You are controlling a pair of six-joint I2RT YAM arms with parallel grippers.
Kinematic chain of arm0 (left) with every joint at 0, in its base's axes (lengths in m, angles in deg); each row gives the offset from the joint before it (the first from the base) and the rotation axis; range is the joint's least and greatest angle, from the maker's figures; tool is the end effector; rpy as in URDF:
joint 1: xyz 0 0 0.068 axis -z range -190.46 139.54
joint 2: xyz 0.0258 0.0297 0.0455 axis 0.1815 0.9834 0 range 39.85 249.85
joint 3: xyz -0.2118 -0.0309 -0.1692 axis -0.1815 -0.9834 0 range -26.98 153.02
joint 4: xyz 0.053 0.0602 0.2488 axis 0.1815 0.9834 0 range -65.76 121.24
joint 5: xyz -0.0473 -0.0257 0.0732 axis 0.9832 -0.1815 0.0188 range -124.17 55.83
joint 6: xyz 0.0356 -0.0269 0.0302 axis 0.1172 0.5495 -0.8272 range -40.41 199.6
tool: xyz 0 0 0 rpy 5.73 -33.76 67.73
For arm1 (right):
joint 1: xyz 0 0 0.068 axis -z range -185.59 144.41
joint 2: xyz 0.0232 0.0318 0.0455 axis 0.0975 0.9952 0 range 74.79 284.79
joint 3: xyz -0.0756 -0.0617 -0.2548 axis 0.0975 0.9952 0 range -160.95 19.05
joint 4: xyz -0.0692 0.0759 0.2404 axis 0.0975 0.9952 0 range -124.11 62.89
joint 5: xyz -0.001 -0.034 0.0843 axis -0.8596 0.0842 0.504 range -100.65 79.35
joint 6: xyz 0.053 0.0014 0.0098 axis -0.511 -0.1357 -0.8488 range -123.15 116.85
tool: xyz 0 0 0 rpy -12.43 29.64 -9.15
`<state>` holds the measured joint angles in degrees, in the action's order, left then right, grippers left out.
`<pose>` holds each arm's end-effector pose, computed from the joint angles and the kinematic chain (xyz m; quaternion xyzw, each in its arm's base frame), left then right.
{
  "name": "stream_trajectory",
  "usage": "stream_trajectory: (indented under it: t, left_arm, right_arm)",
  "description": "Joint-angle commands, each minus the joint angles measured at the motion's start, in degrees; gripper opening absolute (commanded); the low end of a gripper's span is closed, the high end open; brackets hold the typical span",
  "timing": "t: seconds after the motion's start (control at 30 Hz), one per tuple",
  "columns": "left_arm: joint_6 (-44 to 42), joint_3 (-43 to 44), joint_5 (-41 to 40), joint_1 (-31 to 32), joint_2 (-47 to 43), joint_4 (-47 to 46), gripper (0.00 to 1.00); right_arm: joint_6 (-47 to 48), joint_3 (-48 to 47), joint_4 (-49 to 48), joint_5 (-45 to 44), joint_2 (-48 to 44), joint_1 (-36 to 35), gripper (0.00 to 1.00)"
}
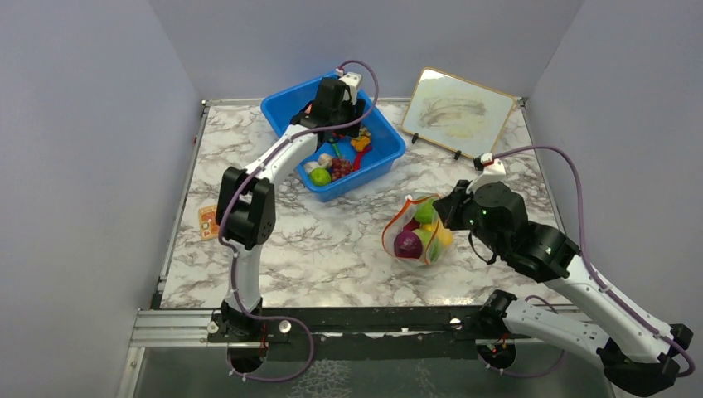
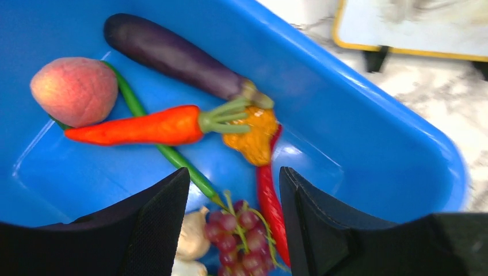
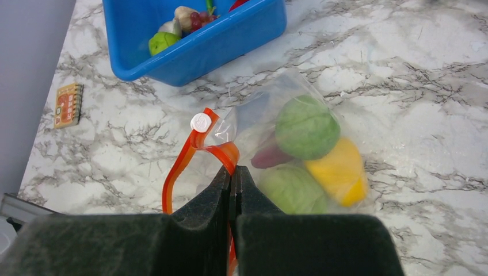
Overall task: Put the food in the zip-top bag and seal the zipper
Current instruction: Pick up the fake vegetable from the bin.
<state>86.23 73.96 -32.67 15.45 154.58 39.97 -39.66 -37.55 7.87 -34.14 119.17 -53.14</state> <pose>0.4295 -0.2096 0.2993 0.1511 0.8505 -0.1520 0.4803 0.1121 0.1015 0.3557 0.0203 0.8528 0.1982 0.4828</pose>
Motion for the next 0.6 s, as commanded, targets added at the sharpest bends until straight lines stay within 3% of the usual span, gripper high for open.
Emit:
stream_trajectory:
  t: [0.0,0.27,0.47,0.57]
  left_arm:
    - [0.09,9.01,-5.57,-1.68,7.60,3.53,0.60]
    - [-8.66,18.34,-6.77,-2.76,16.68,4.76,0.60]
    - [-16.25,18.84,-3.65,-3.25,17.50,6.06,0.66]
    - [-24.63,18.02,0.96,-3.50,17.35,6.57,0.70]
  right_arm:
    - [0.30,-2.47,-2.87,0.62,0.32,0.00,0.01]
    - [-0.14,-2.99,-2.79,1.82,1.31,0.01,0.01]
    - [0.01,-2.68,-3.32,1.49,1.50,0.00,0.01]
    - [0.33,-3.34,-3.46,1.66,2.05,0.00,0.01]
